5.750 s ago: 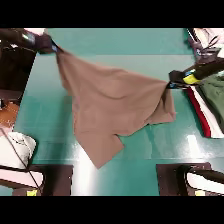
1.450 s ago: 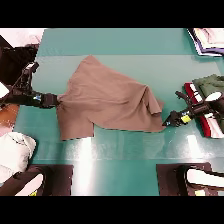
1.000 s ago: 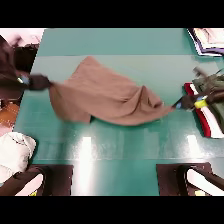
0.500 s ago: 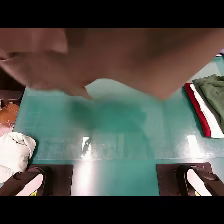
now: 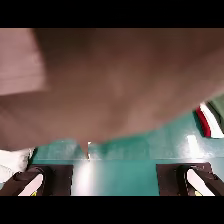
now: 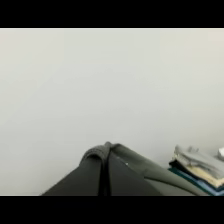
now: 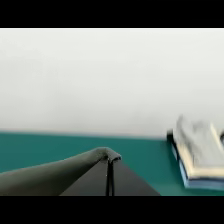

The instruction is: Fold the shirts.

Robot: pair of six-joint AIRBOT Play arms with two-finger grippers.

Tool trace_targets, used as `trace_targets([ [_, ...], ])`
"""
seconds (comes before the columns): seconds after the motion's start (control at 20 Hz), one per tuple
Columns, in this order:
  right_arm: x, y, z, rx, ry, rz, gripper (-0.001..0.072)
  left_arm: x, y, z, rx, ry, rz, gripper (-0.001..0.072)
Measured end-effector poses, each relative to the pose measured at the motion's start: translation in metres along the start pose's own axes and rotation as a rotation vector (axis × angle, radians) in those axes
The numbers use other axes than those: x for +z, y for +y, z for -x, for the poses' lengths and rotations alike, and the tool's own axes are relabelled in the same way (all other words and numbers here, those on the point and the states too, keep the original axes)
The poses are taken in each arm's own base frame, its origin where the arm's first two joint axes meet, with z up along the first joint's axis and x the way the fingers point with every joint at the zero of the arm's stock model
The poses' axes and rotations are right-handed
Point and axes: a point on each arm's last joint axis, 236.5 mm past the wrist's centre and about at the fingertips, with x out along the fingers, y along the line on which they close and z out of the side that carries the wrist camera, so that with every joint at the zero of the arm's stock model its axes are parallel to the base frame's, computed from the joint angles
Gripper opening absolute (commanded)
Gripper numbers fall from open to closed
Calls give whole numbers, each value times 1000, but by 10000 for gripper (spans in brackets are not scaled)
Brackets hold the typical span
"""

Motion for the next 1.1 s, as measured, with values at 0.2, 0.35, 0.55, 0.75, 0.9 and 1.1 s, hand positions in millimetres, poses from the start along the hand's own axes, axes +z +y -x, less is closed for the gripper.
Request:
trace_targets([
  [0.2, -132, -33, -89, -20, 502, -90, 14, -167, 44, -70, 7, 453, 144, 25],
  [0.35, -242, -47, -127, -12, 880, -163, 14, -302, 63, -91, -16, 817, 267, 25],
  [0.55, -352, -49, -168, 12, 1176, -229, 14, -442, 84, -105, -18, 1129, 407, 25],
  [0.75, -411, -41, -226, 22, 1182, -237, 14, -522, 110, -130, 38, 1168, 471, 25],
  [0.9, -429, -34, -269, 14, 1091, -242, 15, -537, 132, -159, 87, 1062, 448, 24],
  [1.1, -427, -23, -308, 12, 957, -240, 15, -535, 154, -181, 114, 962, 360, 25],
])
